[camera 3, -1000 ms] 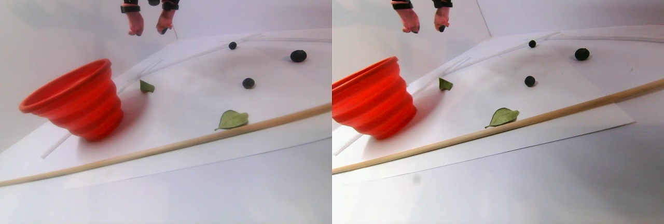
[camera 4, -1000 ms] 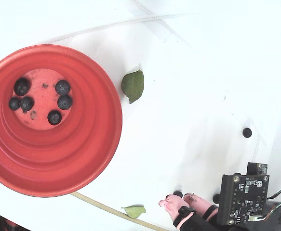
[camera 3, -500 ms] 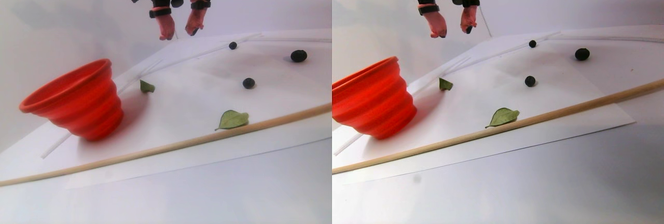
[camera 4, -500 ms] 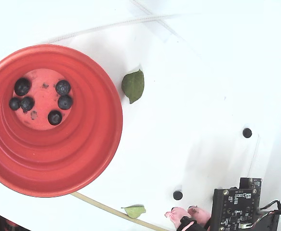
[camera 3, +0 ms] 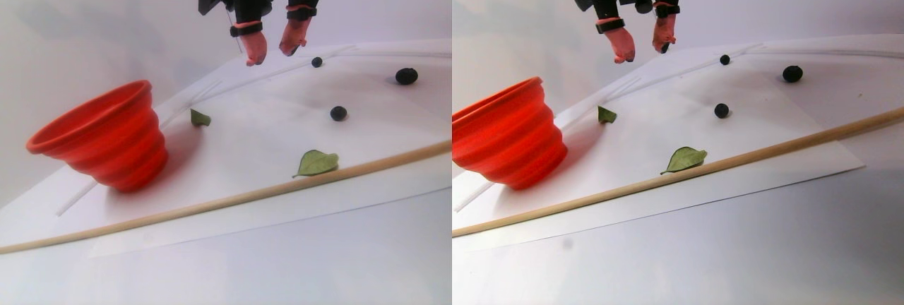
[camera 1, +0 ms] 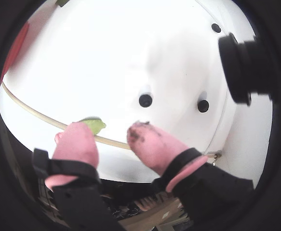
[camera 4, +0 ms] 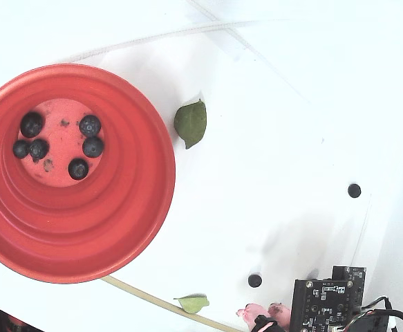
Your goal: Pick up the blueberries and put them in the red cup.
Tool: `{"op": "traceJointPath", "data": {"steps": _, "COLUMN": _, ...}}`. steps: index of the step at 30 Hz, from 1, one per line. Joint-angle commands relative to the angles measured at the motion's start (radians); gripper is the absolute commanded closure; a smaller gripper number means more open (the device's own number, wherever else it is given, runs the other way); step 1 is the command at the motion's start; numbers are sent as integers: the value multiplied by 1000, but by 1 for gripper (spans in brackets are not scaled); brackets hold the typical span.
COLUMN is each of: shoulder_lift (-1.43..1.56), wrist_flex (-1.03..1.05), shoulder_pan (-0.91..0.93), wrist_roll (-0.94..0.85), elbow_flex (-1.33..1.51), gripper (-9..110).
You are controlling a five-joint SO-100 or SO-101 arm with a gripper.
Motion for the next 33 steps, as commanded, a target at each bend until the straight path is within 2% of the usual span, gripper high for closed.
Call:
{"op": "traceJointPath", "data": {"steps": 1, "shoulder_lift": 3, "wrist_flex": -40, "shoulder_pan": 18, "wrist_roll": -6, "elbow_flex": -8, "gripper": 86}}
{"op": "traceJointPath", "data": {"steps": 33, "shoulder_lift": -236, "wrist_flex": -314, "shoulder_pan": 184, "wrist_roll": -98, "elbow_flex": 17, "gripper": 86}}
